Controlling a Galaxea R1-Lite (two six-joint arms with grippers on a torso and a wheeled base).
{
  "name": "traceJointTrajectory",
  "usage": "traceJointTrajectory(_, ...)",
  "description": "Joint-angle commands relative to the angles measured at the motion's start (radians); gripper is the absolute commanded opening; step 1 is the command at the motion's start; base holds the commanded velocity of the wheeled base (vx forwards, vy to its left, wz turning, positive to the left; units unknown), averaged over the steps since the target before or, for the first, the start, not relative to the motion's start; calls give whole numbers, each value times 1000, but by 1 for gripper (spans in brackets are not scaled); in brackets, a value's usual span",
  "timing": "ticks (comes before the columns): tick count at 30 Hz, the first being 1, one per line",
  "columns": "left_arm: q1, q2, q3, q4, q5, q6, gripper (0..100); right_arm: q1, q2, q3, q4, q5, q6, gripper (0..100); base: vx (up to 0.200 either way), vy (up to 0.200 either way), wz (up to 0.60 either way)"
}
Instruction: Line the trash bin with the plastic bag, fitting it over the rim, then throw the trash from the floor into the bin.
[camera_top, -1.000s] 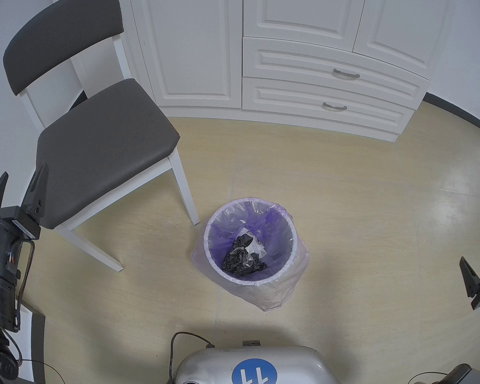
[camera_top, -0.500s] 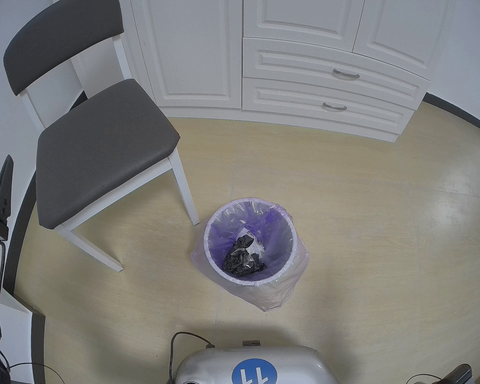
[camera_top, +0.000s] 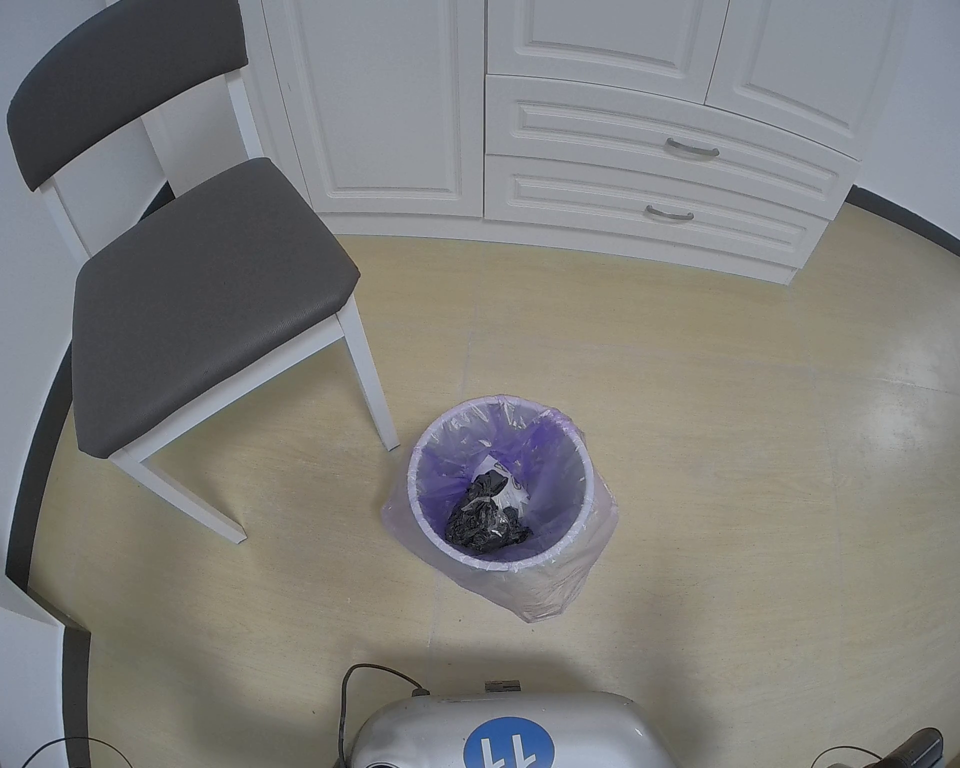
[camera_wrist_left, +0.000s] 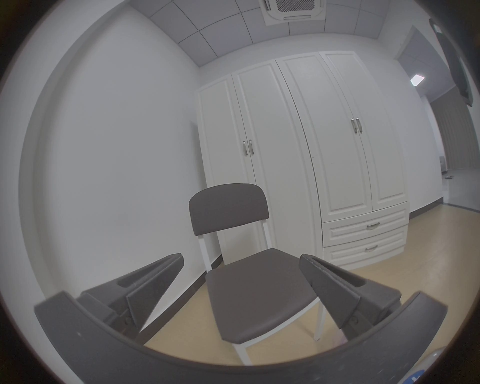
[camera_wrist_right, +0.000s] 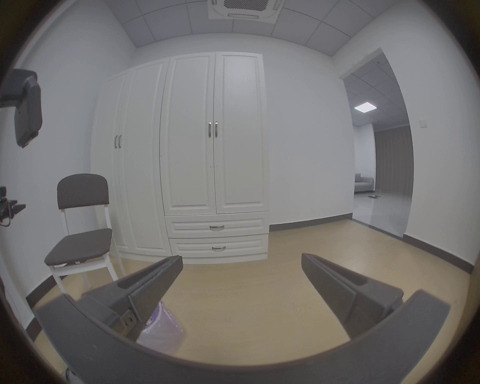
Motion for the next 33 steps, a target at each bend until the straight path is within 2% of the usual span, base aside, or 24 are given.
traceJointTrajectory(1, 45, -186, -38, 109, -3, -1, 100, 1, -24, 27, -7, -9, 33, 100, 0, 0, 0)
traceJointTrajectory(7, 104, -246, -87, 181, -3, 0, 100, 1, -24, 28, -22, -57, 27, 100, 0, 0, 0)
traceJointTrajectory(9, 137, -295, -90, 215, -5, 0, 100, 1, -24, 44, -70, -92, 26, 100, 0, 0, 0)
traceJointTrajectory(12, 155, -356, -90, 261, -5, 0, 100, 1, -24, 71, -119, -111, 26, 100, 0, 0, 0)
traceJointTrajectory(24, 227, -566, -70, 443, -5, -55, 100, 1, -24, 137, -231, -111, 19, 100, 0, 0, 0)
traceJointTrajectory(33, 262, -643, -73, 482, -11, -63, 100, 1, -24, 146, -232, -112, 24, 100, 0, 0, 0)
